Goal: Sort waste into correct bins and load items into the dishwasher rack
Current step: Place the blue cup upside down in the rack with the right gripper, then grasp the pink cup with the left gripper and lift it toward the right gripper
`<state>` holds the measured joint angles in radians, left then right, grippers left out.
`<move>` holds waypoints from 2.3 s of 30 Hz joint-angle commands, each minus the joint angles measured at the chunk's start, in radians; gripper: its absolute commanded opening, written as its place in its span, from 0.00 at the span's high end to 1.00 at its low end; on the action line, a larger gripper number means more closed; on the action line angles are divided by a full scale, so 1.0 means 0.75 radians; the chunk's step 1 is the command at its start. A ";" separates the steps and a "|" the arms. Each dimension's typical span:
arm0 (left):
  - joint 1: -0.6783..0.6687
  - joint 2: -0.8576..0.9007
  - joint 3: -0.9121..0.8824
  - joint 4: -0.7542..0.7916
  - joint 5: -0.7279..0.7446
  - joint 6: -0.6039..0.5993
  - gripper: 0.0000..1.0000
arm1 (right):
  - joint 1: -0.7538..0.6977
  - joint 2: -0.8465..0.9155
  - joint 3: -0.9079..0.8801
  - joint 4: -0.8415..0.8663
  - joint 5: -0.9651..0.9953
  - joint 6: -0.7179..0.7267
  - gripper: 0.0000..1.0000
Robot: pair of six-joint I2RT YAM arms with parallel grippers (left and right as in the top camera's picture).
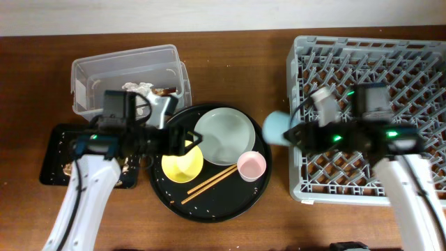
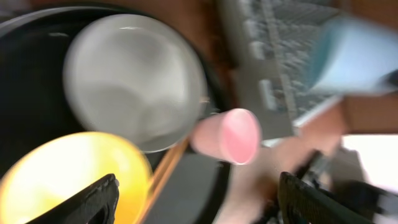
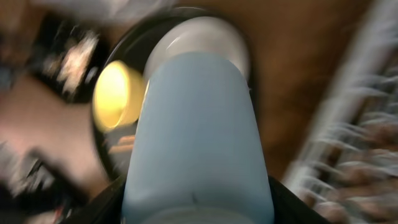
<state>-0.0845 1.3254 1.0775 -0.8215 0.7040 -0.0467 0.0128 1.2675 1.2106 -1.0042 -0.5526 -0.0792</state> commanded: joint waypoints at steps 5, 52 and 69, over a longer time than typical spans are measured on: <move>0.030 -0.065 0.006 -0.107 -0.381 0.028 0.18 | -0.446 -0.011 0.243 -0.221 0.702 0.209 0.48; -0.713 0.564 0.006 0.377 -0.405 -0.166 0.80 | -0.312 0.296 0.517 -0.482 0.368 0.181 0.01; -0.106 0.257 0.023 0.809 0.712 -0.574 1.00 | -0.253 0.303 0.459 -0.481 -0.512 -0.360 0.02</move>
<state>-0.1963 1.5265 1.0874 -0.3210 0.9161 -0.3332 -0.2211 1.5024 1.5799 -1.3689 -0.5941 -0.1535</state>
